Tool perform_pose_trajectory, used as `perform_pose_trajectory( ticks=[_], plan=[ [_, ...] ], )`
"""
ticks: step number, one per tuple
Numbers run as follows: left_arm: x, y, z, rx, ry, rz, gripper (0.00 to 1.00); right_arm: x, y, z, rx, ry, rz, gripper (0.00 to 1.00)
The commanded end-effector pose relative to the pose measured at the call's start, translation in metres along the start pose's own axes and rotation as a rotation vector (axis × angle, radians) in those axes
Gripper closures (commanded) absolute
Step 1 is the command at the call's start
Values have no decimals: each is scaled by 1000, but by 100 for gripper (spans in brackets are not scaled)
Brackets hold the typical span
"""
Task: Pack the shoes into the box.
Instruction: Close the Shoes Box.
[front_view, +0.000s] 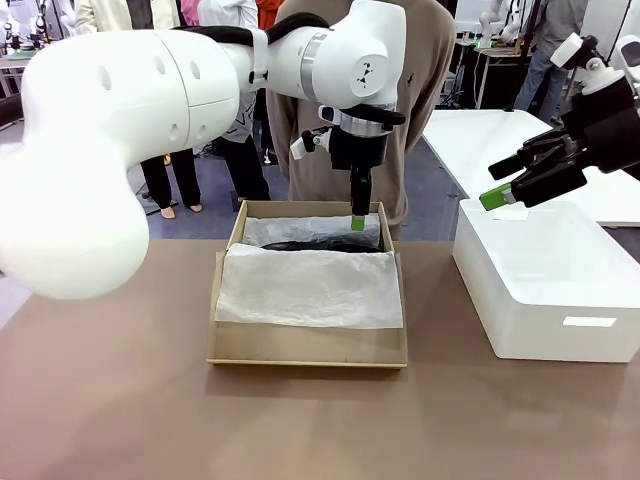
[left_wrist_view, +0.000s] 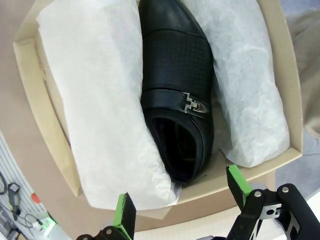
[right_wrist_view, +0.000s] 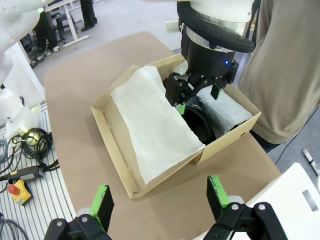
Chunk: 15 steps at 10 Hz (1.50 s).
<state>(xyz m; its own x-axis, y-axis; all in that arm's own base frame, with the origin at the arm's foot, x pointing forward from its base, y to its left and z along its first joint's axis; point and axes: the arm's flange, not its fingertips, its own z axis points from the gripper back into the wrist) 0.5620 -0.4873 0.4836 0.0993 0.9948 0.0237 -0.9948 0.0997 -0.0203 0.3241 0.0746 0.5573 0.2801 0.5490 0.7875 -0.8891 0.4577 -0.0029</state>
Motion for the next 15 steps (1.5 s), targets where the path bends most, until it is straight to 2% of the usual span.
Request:
perform_pose_trajectory(
  ticks=[1, 2, 4, 7, 9, 10, 13, 14, 15],
  plan=[
    [2, 1, 3, -9, -15, 7, 0, 0, -4, -1, 17, -24, 20, 0],
    [0, 0, 0, 0, 0, 0, 0, 0, -4, -1, 17, -24, 20, 0],
    [28, 12, 22, -29, -3, -210, 0, 0, -4, -1, 17, -24, 20, 0],
    [88, 27, 51, -21, -43, -476, 0, 0, -4, -1, 17, -24, 20, 0],
    [136, 40, 66, -33, -33, -714, 0, 0, -4, -1, 17, -24, 20, 0],
    [160, 48, 75, -37, -31, -879, 0, 0, -4, -1, 17, -24, 20, 0],
    [214, 62, 82, -91, 8, -1172, 0, 0, -4, -1, 17, -24, 20, 0],
    [226, 63, 80, -97, -3, -1265, 0, 0, -4, -1, 17, -24, 20, 0],
    [235, 61, 78, -124, 27, -1326, 0, 0, -4, -1, 17, -24, 20, 0]
  ],
)
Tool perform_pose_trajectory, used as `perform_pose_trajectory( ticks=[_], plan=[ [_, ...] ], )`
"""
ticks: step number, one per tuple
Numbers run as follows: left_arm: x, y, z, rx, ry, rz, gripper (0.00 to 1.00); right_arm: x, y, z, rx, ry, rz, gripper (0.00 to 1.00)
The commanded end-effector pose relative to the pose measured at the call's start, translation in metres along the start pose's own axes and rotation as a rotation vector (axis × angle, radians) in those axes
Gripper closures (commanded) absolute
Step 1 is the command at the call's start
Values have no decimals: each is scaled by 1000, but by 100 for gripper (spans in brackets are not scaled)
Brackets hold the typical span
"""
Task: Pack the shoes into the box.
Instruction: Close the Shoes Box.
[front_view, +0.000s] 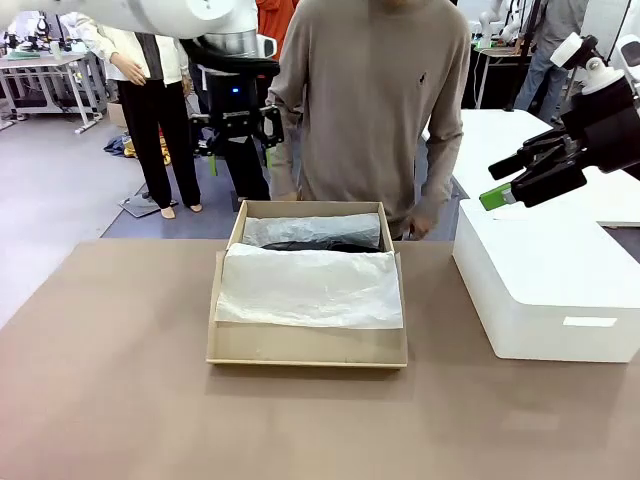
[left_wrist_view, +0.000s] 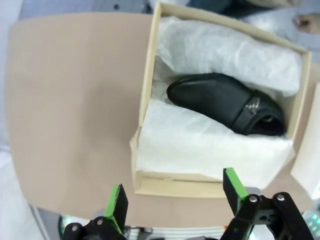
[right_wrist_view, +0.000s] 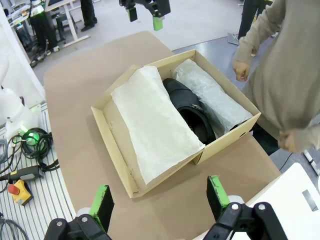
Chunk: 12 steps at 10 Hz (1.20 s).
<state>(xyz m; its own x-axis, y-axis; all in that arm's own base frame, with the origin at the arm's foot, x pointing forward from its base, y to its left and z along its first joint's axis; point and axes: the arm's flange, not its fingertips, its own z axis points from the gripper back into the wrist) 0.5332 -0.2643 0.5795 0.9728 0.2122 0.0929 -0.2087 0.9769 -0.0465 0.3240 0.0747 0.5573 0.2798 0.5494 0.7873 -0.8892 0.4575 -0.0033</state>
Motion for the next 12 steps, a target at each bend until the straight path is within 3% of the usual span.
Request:
perform_pose_trajectory(
  ticks=[1, 2, 9, 10, 12],
  plan=[
    [-2, 20, -9, -139, 41, -42, 0, 0, -4, -1, 17, -24, 19, 0],
    [0, 0, 0, 0, 0, 0, 0, 0, -4, -1, 17, -24, 19, 0],
    [-3, 1, -1, -16, 4, -11, 0, 0, -4, -1, 17, -24, 19, 0],
    [-4, 14, 0, -5, 3, -269, 0, 0, -4, -1, 17, -24, 19, 0],
    [1, 46, 4, -55, 59, -474, 0, 0, -4, -1, 17, -24, 19, 0]
  ],
)
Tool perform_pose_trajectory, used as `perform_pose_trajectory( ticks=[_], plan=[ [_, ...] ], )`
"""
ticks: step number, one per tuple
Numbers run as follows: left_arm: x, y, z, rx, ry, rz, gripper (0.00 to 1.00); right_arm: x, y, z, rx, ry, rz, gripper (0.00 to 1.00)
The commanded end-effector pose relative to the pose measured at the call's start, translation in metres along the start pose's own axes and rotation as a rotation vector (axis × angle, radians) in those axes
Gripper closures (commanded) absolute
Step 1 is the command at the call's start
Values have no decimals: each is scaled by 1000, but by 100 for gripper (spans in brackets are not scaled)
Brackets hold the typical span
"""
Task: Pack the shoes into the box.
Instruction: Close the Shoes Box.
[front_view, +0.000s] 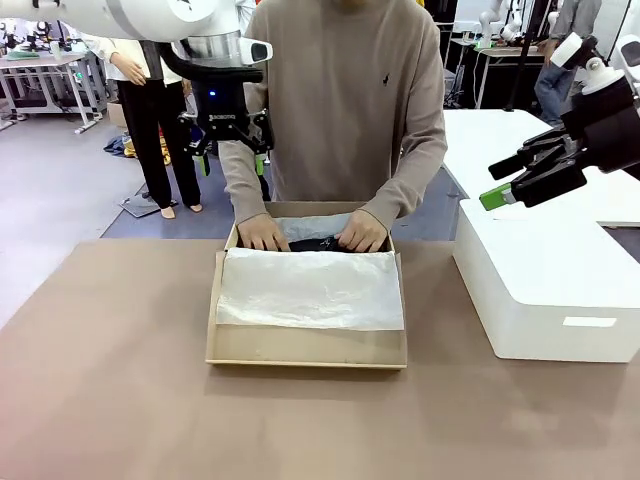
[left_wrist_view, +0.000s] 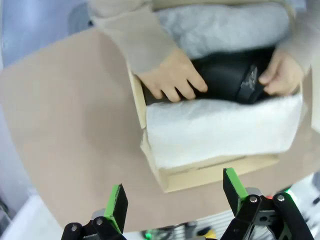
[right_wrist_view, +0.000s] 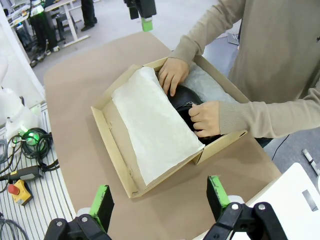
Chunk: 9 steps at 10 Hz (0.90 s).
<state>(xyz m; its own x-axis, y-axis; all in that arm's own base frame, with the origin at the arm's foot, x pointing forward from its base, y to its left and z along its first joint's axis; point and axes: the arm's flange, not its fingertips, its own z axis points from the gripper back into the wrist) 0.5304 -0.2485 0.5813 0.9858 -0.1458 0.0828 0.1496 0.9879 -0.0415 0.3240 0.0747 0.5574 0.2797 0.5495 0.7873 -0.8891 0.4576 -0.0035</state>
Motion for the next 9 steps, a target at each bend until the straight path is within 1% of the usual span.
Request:
perform_pose_trajectory(
  ticks=[1, 2, 3, 4, 6, 7, 9],
  plan=[
    [-14, 46, 6, -73, 39, -195, 0, 0, -4, -1, 18, -25, 19, 0],
    [-18, 65, 11, -151, 36, -330, 0, 0, -4, -1, 18, -25, 19, 0],
    [-18, 82, 14, -186, 45, -404, 0, 0, -4, -1, 18, -25, 19, 0],
    [-19, 95, 15, -203, 55, -474, 3, 0, -4, -1, 18, -25, 19, 0],
    [-19, 118, 19, -296, 83, -694, 39, 0, -4, -1, 18, -25, 19, 0],
    [-20, 132, 21, -318, 81, -766, 57, 0, -4, -1, 18, -25, 19, 0],
    [-23, 148, 26, -312, 84, -917, 93, 0, -4, -1, 18, -25, 19, 0]
  ],
)
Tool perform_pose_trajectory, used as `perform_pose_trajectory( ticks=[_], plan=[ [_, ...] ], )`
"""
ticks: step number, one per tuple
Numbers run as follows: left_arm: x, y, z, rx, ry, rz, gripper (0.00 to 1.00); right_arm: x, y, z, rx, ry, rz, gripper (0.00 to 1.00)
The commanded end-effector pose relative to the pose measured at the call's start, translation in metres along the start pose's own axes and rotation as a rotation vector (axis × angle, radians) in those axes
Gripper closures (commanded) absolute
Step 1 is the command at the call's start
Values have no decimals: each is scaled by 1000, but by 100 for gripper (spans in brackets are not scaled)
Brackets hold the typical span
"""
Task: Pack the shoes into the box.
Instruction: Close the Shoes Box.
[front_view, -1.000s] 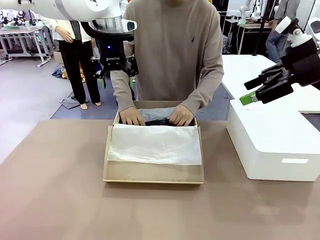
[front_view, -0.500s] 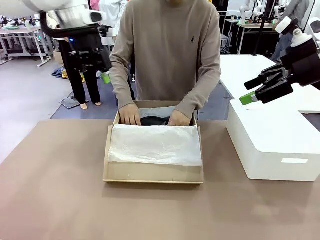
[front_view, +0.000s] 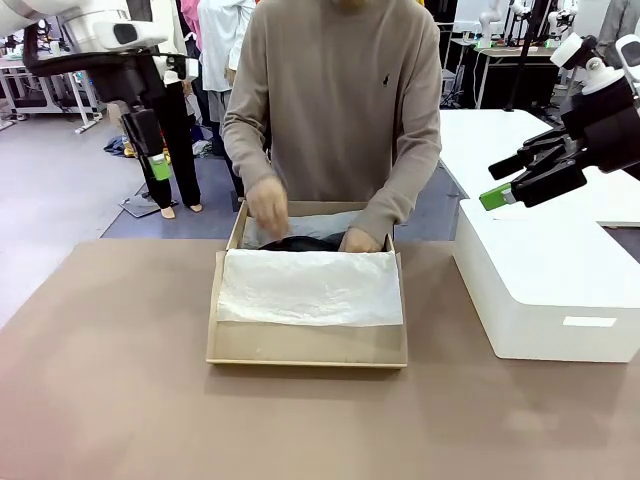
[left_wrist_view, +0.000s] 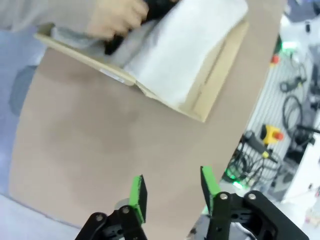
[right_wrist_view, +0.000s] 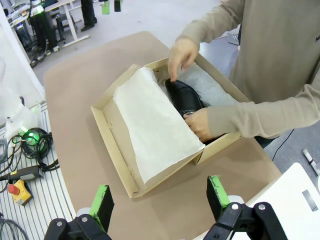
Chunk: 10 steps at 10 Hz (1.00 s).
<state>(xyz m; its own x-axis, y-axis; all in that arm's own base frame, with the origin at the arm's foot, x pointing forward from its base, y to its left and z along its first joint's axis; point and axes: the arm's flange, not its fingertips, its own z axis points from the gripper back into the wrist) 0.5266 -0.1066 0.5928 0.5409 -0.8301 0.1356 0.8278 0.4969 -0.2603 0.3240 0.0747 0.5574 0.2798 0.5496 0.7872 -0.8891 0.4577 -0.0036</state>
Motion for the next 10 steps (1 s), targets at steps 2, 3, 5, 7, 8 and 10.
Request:
perform_pose_trajectory(
  ticks=[2, 3, 5, 7, 8, 10],
  plan=[
    [-13, 3, 9, 17, 24, -212, 100, 0, -4, -1, 18, -25, 19, 0],
    [-11, 4, 10, 23, 10, -261, 100, 0, -4, -1, 18, -25, 19, 0],
    [-4, 5, 11, 8, -39, -336, 100, 0, -4, -1, 18, -25, 19, 0],
    [-4, 2, 11, 18, 2, -291, 100, 0, -4, -1, 18, -25, 19, 0],
    [-4, 2, 11, 18, 2, -291, 100, 0, -4, -1, 18, -25, 19, 0],
    [-4, 2, 11, 18, 2, -291, 100, 0, -4, -1, 18, -25, 19, 0]
  ],
)
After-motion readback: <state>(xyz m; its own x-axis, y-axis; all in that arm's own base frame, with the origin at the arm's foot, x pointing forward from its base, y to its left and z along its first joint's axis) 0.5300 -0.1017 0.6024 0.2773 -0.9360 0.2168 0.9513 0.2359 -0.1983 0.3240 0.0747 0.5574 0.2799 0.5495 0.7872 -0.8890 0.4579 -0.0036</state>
